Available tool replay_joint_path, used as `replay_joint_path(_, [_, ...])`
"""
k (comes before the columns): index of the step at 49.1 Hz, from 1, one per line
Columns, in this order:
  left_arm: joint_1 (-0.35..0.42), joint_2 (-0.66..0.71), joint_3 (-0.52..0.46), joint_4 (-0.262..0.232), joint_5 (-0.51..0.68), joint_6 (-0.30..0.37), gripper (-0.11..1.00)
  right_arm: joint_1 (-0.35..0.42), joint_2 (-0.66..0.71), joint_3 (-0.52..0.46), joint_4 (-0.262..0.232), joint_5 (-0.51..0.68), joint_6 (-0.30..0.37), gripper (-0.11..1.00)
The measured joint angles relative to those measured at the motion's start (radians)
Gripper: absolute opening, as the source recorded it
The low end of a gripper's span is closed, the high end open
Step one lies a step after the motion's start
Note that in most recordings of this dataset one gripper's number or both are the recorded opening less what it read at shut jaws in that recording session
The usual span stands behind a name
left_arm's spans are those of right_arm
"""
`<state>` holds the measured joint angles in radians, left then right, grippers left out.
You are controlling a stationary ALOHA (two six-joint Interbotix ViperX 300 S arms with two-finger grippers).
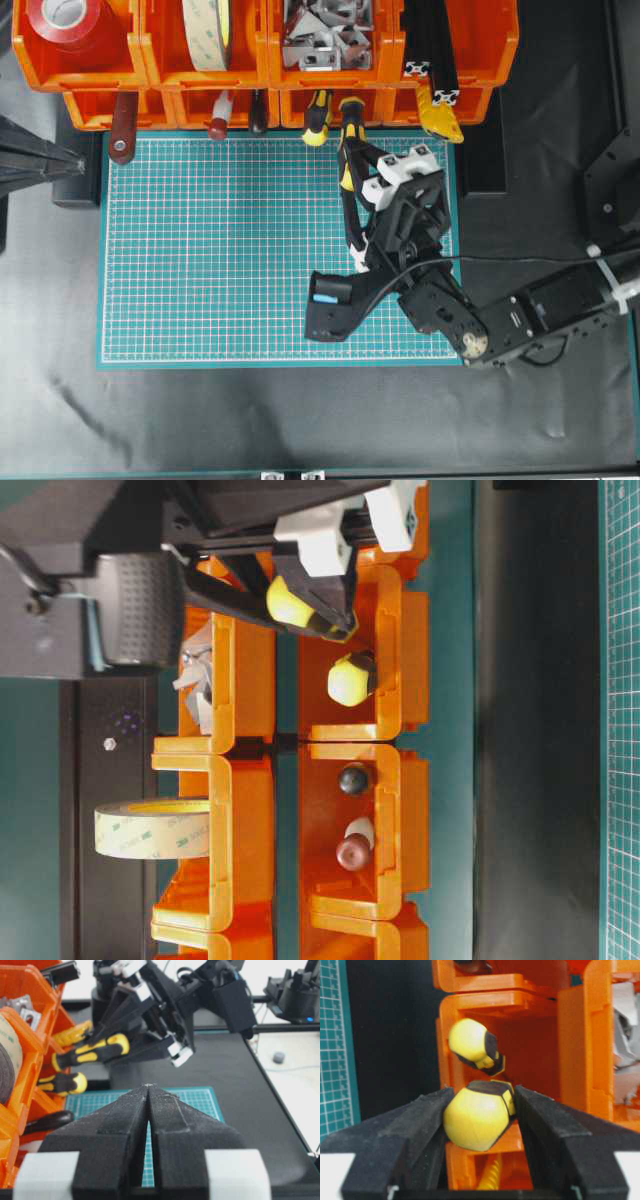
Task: Pick screwdriver from container rack with right arm.
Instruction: 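Pull the screwdriver out of the rack toward the front of the mat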
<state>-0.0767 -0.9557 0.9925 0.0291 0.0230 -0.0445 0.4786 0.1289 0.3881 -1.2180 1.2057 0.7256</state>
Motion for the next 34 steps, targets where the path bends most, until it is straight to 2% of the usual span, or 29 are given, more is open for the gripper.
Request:
replay_joint_path(21, [0.000, 0.000, 0.000, 0.002, 0.002, 0.000, -0.01, 0.064, 0.002, -0.032, 0.008, 0.066, -0.008, 0.42])
replay_joint_path(27, [-0.005, 0.002, 0.000, 0.000, 0.002, 0.000, -0.01, 0.104, 0.002, -0.046, 0.012, 0.083, -0.032, 0.42])
replay_joint_path(34, [-0.003, 0.000, 0.000, 0.002, 0.002, 0.000, -0.01, 0.167, 0.005, -0.067, 0.014, 0.091, -0.101, 0.42])
